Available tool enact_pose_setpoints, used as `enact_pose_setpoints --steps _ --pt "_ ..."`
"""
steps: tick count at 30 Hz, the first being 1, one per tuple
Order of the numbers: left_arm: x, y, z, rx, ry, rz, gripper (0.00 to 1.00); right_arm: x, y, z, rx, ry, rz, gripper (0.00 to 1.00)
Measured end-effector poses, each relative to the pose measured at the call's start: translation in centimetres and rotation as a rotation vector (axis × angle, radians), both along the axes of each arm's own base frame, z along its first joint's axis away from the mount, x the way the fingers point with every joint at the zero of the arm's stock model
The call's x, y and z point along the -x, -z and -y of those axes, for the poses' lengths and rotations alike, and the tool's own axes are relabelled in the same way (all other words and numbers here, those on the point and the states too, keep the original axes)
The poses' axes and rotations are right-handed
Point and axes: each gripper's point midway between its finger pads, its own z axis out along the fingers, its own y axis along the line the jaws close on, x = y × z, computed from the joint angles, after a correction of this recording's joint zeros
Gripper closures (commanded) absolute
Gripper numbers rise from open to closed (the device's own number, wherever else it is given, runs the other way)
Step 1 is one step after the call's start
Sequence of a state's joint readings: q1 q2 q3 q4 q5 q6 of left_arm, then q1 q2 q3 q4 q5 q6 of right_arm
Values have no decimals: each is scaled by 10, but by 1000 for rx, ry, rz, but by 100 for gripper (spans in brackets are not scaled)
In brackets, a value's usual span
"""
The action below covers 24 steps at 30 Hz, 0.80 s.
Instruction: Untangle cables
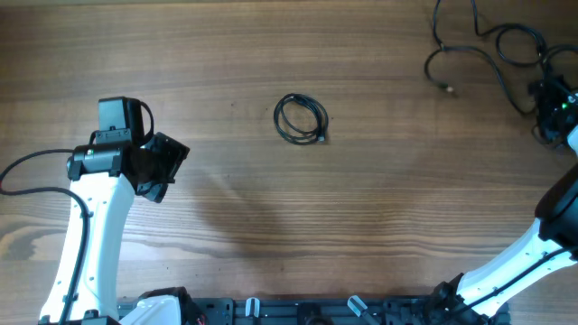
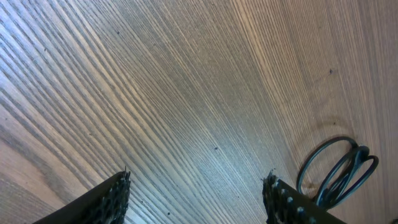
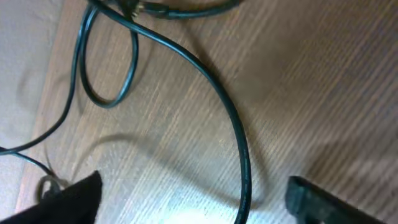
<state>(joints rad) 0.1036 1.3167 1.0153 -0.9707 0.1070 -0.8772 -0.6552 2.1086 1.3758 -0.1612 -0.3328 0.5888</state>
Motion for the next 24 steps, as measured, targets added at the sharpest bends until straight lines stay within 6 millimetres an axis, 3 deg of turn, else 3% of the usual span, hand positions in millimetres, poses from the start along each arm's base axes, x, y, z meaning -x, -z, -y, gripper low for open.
enact_pose_setpoints --steps 5,6,7,9,11,13,14,15,18,24 --pt "0 0 0 0 0 1 28 12 10 -9 -11 -43 -67 0" --pt "0 0 0 0 0 0 28 15 4 -12 -12 -49 -76 0" --pt "0 0 0 0 0 1 27 17 -8 -13 -6 -52 -71 0" --pt "0 0 0 0 0 0 25 27 -53 -20 14 -54 -48 0" --pt "0 0 0 0 0 1 22 44 -119 -34 57 -55 2 0" --pt "-1 0 0 0 0 1 18 69 -153 -53 51 -59 -8 0" --pt "-1 0 0 0 0 1 11 85 -164 -66 28 -60 -33 0" --pt "0 0 0 0 0 0 0 105 -165 -81 -16 -63 -87 0" --pt "1 1 1 5 0 -7 0 145 -145 -113 -151 -75 -259 0" --pt "4 2 1 6 -1 -18 0 182 -136 -152 -262 -232 -391 0"
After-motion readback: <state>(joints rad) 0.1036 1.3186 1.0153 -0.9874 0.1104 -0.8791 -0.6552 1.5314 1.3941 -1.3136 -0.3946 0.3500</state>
